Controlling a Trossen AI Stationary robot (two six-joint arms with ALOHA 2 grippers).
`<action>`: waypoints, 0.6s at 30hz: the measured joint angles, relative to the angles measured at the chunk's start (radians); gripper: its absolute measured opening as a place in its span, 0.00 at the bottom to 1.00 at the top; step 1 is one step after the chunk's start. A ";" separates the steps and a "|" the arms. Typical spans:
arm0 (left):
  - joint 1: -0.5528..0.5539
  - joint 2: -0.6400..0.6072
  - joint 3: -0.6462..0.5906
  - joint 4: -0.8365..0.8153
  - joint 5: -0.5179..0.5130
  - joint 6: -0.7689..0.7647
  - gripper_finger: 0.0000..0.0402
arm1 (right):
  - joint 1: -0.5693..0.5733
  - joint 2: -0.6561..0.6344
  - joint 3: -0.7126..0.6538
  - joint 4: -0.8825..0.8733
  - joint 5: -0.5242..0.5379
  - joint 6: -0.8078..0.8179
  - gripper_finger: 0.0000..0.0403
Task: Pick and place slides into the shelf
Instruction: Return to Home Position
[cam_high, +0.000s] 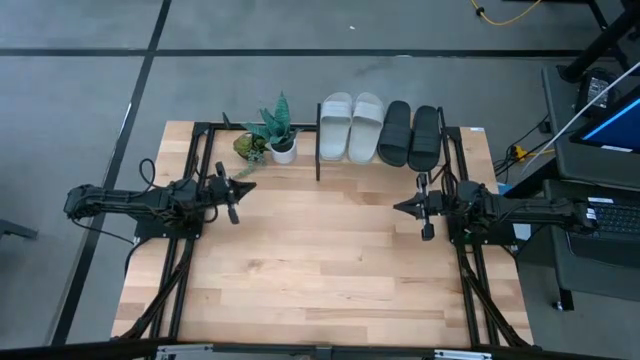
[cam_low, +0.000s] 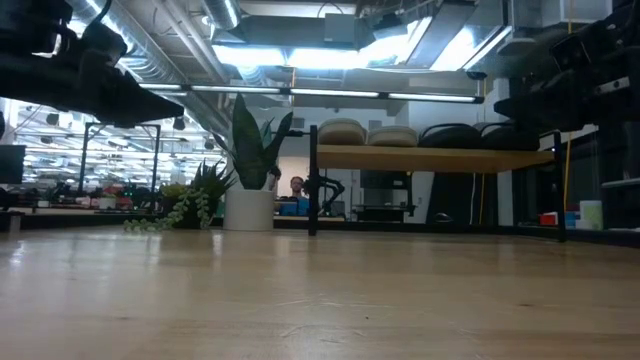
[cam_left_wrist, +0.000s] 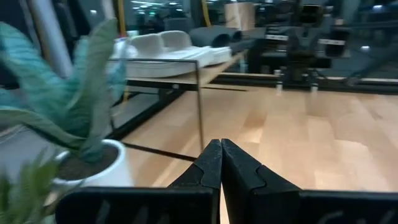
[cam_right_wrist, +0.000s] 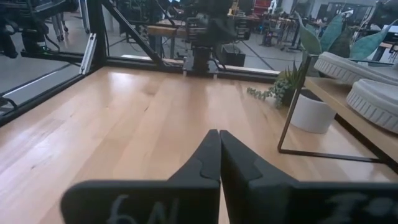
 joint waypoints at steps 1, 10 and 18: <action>0.000 0.000 0.000 0.000 -0.017 0.000 0.00 | 0.000 0.000 0.000 0.000 0.000 0.000 0.01; 0.000 0.000 0.000 -0.003 -0.029 -0.001 0.00 | 0.000 0.000 0.000 -0.028 0.001 -0.008 0.01; 0.000 0.000 0.000 -0.004 -0.029 -0.002 0.00 | 0.000 0.000 0.000 -0.051 0.036 -0.026 0.01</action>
